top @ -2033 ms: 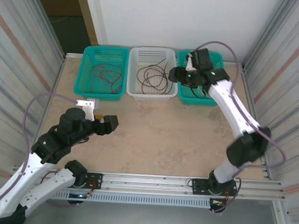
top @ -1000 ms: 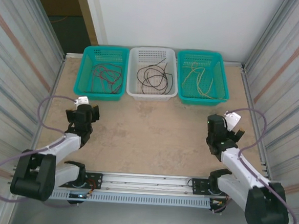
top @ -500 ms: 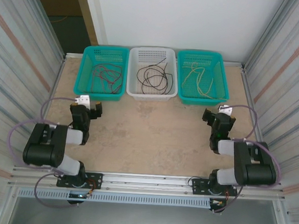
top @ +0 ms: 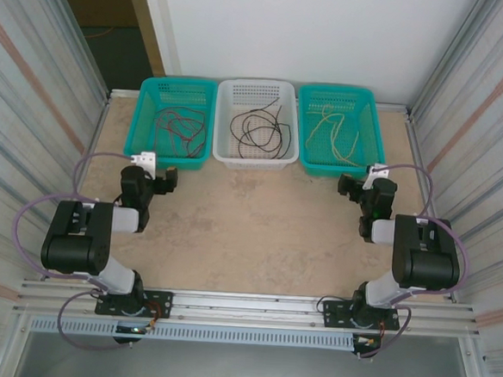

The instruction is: Untangle the cables

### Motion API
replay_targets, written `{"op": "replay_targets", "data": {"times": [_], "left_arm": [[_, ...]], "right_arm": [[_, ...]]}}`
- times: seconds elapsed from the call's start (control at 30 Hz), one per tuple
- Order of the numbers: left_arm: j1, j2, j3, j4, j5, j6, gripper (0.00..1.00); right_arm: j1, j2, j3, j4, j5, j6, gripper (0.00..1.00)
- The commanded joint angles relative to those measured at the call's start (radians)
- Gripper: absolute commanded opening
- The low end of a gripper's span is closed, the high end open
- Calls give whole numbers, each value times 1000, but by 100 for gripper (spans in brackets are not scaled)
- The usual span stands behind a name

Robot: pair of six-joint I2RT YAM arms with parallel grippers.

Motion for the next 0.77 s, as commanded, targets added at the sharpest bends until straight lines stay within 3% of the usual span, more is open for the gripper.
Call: {"op": "replay_targets", "data": {"times": [0.0,0.73], "left_arm": [[-32,-9,7,1,-56,30,99],[-19,-7,18,-20,-26,26,99]], "right_arm": [[13,-9,-2,-14,7,-13,99],[10,-9,-1,-19,1,-12,99]]}}
